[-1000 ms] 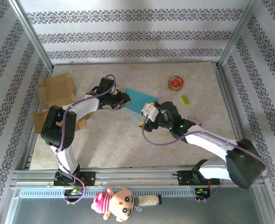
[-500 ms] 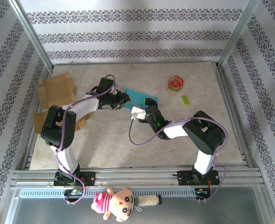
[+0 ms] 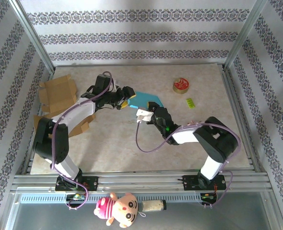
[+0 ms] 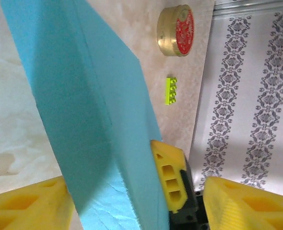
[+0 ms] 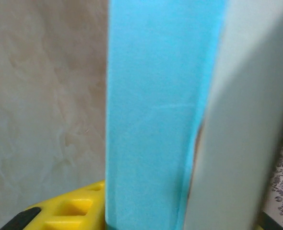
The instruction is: Fold the paper box
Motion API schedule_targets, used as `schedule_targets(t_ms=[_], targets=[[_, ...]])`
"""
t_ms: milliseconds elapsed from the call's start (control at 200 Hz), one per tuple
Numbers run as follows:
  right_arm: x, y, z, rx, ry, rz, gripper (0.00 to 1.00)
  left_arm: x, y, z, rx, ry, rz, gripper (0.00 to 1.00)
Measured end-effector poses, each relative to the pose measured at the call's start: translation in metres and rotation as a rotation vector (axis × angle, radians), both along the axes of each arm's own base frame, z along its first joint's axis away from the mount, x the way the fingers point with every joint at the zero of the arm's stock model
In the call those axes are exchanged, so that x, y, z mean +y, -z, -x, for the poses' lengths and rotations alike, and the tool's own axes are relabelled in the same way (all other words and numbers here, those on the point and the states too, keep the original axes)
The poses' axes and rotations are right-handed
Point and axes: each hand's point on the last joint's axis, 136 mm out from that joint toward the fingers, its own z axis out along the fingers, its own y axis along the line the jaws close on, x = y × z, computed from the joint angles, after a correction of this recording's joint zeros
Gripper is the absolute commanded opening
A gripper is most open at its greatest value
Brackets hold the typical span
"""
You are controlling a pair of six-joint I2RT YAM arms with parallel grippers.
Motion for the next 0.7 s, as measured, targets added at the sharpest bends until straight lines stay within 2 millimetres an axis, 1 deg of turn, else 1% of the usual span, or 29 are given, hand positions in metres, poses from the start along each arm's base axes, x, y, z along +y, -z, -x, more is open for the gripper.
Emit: schedule_targets(t_ms=[30, 85, 135, 140, 195, 210, 295, 340, 375, 435, 490, 530, 590, 700], targets=[[-0.001, -0.009, 0.003, 0.001, -0.008, -0.01, 0.33, 0.005, -0.008, 0.001, -0.021, -0.01, -0.019, 0.76], [-0.003, -0.023, 0.011, 0.013, -0.023, -0.02, 0.34, 0.019, -0.029, 0.003, -0.088, -0.034, -0.074, 0.79], [-0.005, -0.034, 0.021, 0.041, -0.047, -0.025, 0.35, 0.033, -0.053, 0.004, -0.169, -0.063, -0.131, 0.81], [-0.005, -0.035, 0.022, 0.048, -0.051, -0.024, 0.35, 0.035, -0.057, 0.004, -0.186, -0.065, -0.141, 0.81], [-0.007, -0.043, 0.033, 0.114, -0.094, -0.006, 0.35, 0.05, -0.085, 0.009, -0.295, -0.093, -0.203, 0.84], [-0.007, -0.046, 0.036, 0.136, -0.11, -0.005, 0.35, 0.055, -0.096, 0.012, -0.34, -0.097, -0.224, 0.84], [-0.003, -0.068, 0.051, 0.27, -0.196, 0.011, 0.36, 0.076, -0.137, 0.033, -0.525, -0.121, -0.317, 0.86], [0.0, -0.083, 0.059, 0.341, -0.237, 0.026, 0.36, 0.086, -0.153, 0.048, -0.619, -0.124, -0.367, 0.88], [0.002, -0.093, 0.064, 0.391, -0.26, 0.038, 0.37, 0.094, -0.161, 0.059, -0.682, -0.124, -0.407, 0.88], [0.006, -0.105, 0.072, 0.478, -0.296, 0.066, 0.36, 0.105, -0.166, 0.075, -0.766, -0.12, -0.475, 0.91], [0.01, -0.107, 0.079, 0.566, -0.316, 0.102, 0.35, 0.113, -0.166, 0.086, -0.822, -0.114, -0.536, 0.93], [0.012, -0.105, 0.082, 0.633, -0.322, 0.132, 0.34, 0.119, -0.163, 0.092, -0.848, -0.111, -0.581, 0.93], [0.016, -0.095, 0.083, 0.736, -0.324, 0.177, 0.33, 0.127, -0.157, 0.096, -0.871, -0.112, -0.643, 0.93], [0.023, -0.067, 0.083, 0.91, -0.321, 0.244, 0.34, 0.138, -0.148, 0.098, -0.874, -0.129, -0.72, 0.96]])
